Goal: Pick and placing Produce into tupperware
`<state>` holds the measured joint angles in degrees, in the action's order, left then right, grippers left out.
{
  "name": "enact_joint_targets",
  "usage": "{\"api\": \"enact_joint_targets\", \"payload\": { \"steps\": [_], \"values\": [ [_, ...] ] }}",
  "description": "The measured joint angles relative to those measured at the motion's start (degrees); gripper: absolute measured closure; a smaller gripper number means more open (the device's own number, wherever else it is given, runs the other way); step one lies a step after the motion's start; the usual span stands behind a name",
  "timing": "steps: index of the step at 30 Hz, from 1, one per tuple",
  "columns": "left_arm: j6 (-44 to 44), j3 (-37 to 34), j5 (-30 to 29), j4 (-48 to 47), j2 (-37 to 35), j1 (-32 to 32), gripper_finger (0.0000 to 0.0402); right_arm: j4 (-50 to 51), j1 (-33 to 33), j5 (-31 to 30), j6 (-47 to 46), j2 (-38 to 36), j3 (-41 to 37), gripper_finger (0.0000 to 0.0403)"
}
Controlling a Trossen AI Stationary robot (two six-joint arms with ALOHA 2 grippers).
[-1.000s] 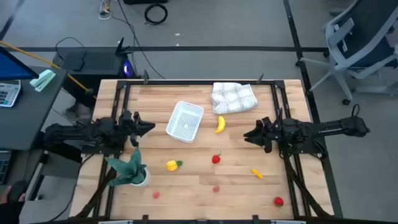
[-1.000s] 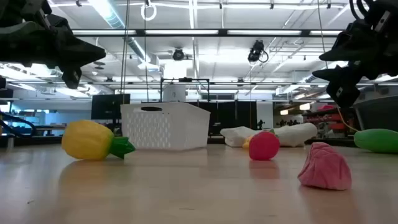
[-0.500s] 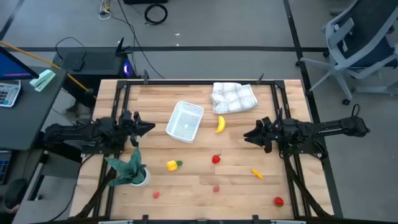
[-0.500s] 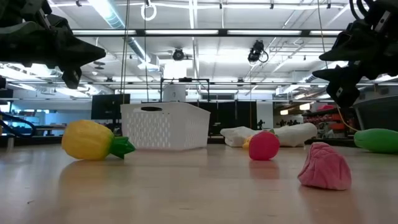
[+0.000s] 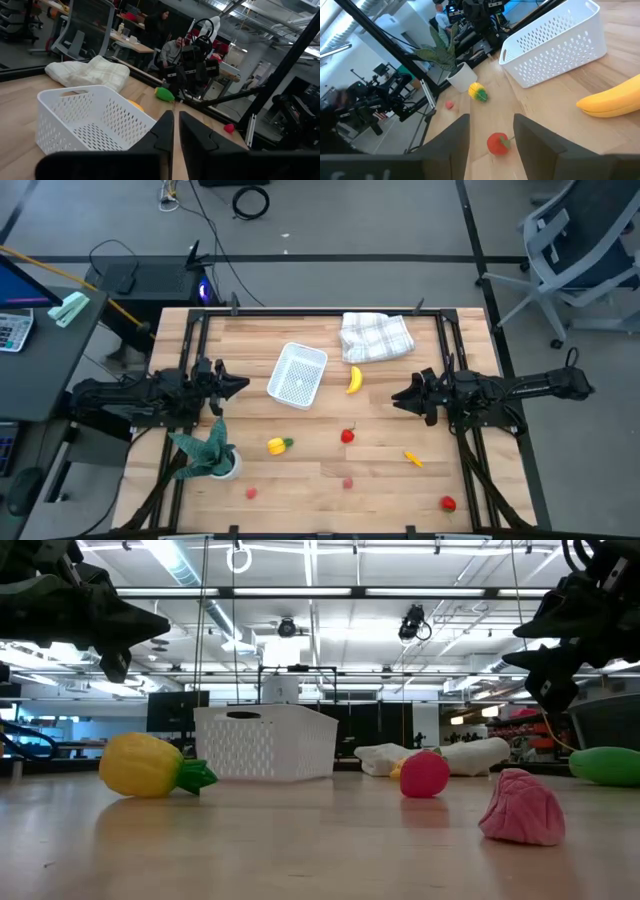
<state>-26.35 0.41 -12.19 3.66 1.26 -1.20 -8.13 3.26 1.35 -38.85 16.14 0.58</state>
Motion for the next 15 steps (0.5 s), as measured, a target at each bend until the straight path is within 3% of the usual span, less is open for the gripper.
{"api": "enact_joint_targets", "payload": {
  "steps": [11,15],
  "values": [
    [0.00,0.00,-0.01,0.01,0.01,0.00,0.0364,1.49,0.00,0.00,6.33,0.00,0.01,0.0243],
    [0.88,-0.03,-3.71,4.90,0.28,0.56,0.0361,1.21,-0.02,-0.27,4.95,0.00,0.00,0.0243]
  ]
}}
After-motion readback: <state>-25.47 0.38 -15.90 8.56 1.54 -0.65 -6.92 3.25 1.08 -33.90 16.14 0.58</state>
